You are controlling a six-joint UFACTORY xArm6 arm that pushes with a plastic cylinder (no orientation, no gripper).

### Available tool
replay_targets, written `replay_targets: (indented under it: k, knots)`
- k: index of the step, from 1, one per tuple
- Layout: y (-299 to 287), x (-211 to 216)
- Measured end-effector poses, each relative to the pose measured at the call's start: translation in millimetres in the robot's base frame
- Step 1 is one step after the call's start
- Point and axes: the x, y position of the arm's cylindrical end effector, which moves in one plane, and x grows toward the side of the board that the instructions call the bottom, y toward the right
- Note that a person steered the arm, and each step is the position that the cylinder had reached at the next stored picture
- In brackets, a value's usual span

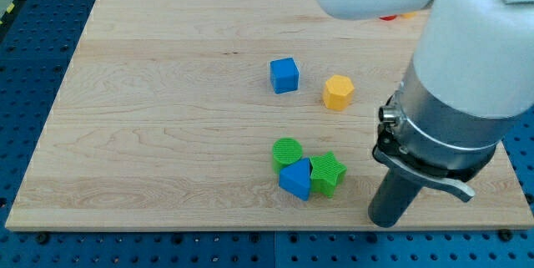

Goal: Push the blue triangle left a bit

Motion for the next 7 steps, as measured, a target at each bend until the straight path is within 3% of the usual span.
replay_targets:
  k: [3, 7]
  knots:
    - [-38.7, -22.2]
    - [-137.1, -30.5]
